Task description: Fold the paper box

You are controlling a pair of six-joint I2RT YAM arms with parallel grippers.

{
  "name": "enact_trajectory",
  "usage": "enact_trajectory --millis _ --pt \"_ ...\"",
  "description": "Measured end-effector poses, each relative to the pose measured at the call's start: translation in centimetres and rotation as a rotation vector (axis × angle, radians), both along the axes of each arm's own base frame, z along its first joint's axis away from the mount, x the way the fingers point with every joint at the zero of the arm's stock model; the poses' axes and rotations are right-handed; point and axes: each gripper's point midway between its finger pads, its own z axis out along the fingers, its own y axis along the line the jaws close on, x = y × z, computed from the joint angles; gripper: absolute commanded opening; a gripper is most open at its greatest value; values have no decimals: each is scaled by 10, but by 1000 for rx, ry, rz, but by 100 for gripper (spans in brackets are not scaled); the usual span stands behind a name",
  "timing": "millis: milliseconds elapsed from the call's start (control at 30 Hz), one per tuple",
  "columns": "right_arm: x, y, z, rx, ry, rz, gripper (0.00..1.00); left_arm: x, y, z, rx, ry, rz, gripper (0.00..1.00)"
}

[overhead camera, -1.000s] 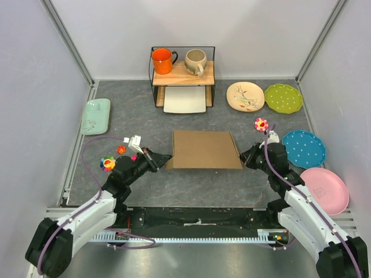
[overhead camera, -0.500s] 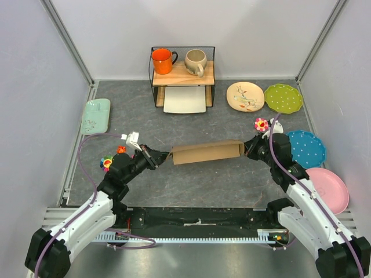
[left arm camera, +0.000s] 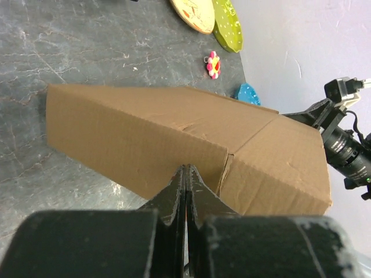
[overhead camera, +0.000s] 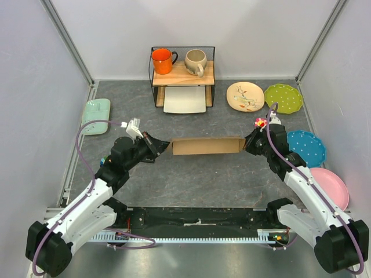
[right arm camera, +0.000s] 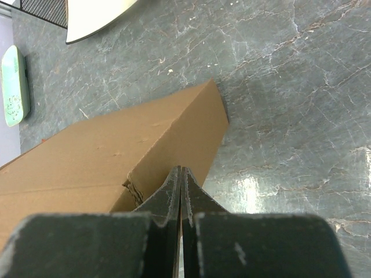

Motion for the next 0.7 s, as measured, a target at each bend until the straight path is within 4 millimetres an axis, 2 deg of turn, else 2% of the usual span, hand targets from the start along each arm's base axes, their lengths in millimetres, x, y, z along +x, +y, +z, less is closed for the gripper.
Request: enact_trajectory --millis 133,233,533,700 --pt "0 -2 7 -7 13 -12 2 6 -3 19 -3 -3 -1 2" --pt "-2 -2 12 -7 24 -14 7 4 -3 22 -1 6 -5 2" --pt "-9 -4 17 -10 35 -10 7 -10 0 3 24 95 -19 3" --pt "-10 -3 13 -8 39 -4 16 -14 3 -17 40 135 -12 8"
